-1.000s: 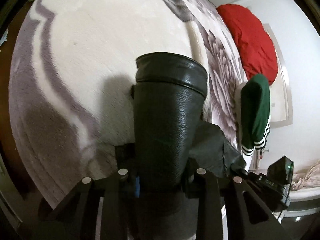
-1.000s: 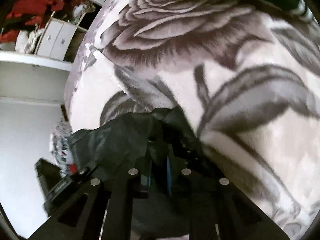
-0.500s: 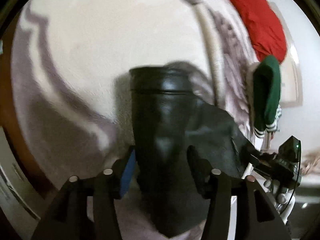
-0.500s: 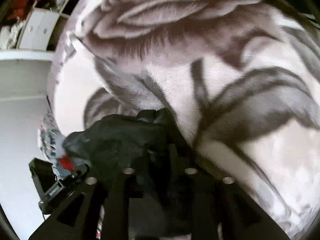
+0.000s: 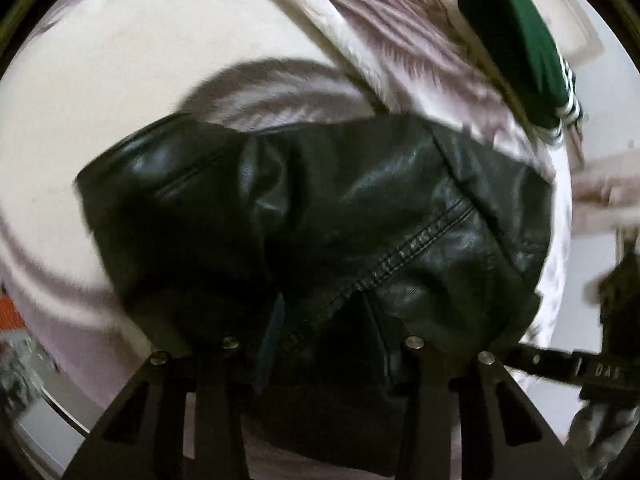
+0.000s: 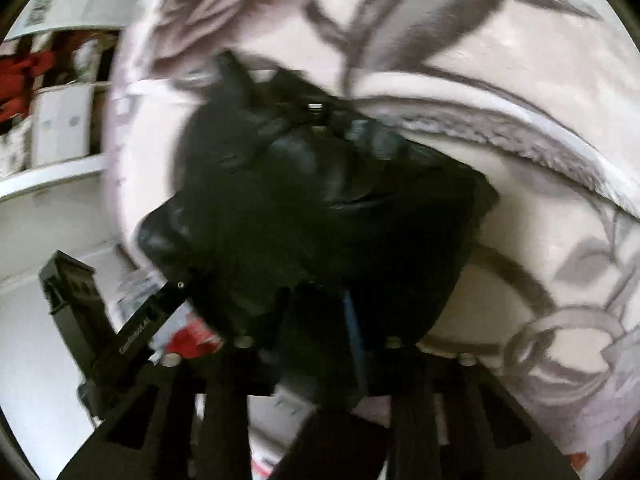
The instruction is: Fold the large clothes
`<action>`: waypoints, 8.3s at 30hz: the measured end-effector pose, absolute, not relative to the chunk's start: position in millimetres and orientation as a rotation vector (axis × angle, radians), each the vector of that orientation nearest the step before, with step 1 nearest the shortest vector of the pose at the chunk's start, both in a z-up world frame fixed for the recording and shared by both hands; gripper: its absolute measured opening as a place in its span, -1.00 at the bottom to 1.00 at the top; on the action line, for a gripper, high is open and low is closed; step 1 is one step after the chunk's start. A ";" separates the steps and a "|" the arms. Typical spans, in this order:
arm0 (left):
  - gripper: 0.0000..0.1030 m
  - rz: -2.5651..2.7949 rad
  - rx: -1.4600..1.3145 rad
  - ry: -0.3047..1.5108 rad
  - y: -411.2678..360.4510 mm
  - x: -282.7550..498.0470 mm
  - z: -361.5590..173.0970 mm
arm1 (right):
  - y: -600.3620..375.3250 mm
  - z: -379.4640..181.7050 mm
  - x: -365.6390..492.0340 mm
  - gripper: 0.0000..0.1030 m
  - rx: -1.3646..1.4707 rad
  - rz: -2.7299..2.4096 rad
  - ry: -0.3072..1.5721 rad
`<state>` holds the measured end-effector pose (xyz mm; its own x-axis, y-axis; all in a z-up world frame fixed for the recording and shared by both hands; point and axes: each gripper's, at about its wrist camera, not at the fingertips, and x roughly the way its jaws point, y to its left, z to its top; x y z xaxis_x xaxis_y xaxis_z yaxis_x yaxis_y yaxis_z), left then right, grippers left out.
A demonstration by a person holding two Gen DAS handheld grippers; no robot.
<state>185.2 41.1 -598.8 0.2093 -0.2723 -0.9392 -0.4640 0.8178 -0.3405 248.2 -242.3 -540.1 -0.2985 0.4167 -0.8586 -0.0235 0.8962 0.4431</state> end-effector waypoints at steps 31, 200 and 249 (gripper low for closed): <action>0.30 -0.142 -1.194 1.159 69.7 135.9 -648.1 | -328.6 -655.2 127.5 0.57 1.276 0.531 1.561; 1.00 0.049 -0.019 0.627 -24.6 230.6 -93.1 | -282.8 138.4 172.2 0.89 -0.045 -0.106 0.670; 1.00 0.071 -0.019 0.617 -17.5 223.4 -77.9 | -269.4 140.1 161.2 0.93 -0.044 -0.090 0.638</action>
